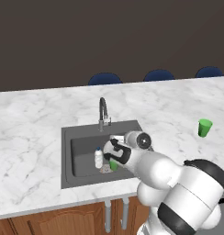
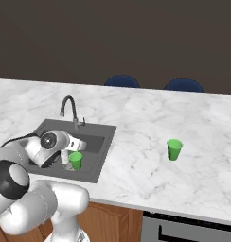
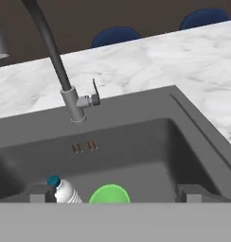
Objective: Pick the cup and cup and place them in the sink. Then turn on the water.
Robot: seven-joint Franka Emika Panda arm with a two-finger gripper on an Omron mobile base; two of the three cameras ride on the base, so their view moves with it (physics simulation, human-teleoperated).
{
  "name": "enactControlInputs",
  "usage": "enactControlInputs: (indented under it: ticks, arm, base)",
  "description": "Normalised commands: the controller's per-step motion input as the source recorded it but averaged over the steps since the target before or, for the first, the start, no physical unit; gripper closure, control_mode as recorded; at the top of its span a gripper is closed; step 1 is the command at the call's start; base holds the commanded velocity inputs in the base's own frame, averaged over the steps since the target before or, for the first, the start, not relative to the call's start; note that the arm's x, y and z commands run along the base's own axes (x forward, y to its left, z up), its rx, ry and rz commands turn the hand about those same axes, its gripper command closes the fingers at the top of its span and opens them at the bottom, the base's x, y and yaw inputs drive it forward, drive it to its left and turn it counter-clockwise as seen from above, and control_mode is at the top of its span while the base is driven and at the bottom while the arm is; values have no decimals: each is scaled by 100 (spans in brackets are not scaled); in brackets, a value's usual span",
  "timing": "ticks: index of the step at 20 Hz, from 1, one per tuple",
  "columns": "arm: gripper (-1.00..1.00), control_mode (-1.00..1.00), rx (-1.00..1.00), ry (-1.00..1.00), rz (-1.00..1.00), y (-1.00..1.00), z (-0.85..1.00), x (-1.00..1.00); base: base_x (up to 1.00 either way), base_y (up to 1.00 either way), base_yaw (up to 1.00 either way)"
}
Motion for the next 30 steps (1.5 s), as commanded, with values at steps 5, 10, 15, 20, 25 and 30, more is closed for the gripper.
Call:
enactControlInputs:
  ticks: [5, 10, 15, 20, 25, 30]
  arm:
    - [-100, -100, 3, 1, 2, -4, 100, 0]
    - [-100, -100, 0, 3, 2, -8, 79, -20]
    - [-100, -100, 0, 11, 0, -29, 58, -52]
    - [-100, -100, 0, 22, 0, -40, 43, -59]
    - [-100, -100, 0, 21, 0, -51, 38, -45]
    - [-100, -100, -4, 27, 0, -55, 34, -31]
  base:
    - [0, 0, 0]
    - [0, 0, 0]
    - [0, 0, 0]
    - [0, 0, 0]
    - [0, 0, 0]
    - [0, 0, 0]
